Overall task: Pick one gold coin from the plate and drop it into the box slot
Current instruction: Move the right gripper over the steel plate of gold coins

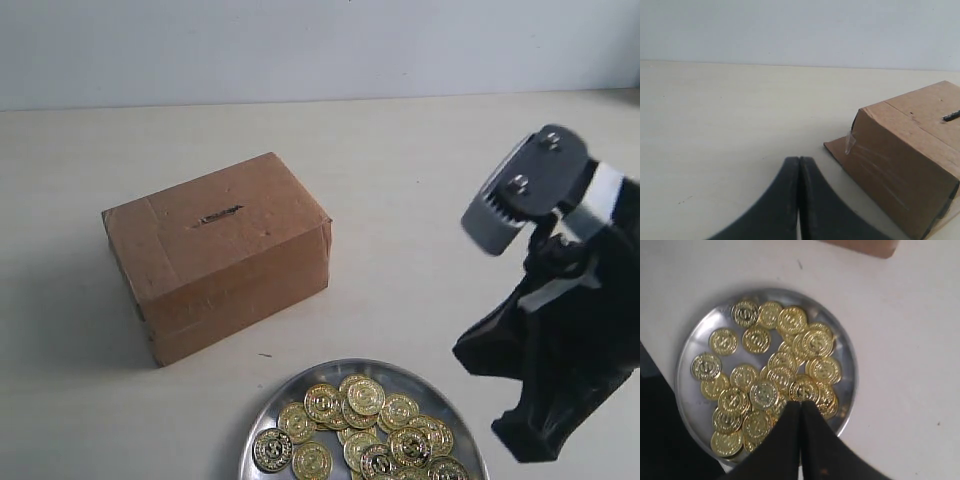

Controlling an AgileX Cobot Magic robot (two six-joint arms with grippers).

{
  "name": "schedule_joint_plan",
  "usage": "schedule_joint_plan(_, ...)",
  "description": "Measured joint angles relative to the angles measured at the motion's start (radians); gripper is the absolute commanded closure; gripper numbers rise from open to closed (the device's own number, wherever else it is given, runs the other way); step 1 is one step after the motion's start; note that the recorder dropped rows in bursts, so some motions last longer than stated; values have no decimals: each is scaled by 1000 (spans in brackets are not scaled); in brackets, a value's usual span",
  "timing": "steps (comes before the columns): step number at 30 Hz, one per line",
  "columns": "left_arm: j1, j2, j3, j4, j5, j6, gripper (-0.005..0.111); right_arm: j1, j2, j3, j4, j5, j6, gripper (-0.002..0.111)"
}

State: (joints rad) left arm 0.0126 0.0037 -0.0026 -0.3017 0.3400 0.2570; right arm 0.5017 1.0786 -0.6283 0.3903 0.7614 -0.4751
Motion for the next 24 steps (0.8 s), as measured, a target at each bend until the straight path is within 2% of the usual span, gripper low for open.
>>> schedule_joint_plan(10,0,0,0,0,0,0,107,133,195,-1,-99,3,6,108)
schedule_joint_plan(18,0,0,0,0,0,0,107,309,256,-1,-123,-21,-281,108)
schedule_joint_plan(24,0,0,0,0,0,0,107,333,344,-1,-22,-85,-299,105)
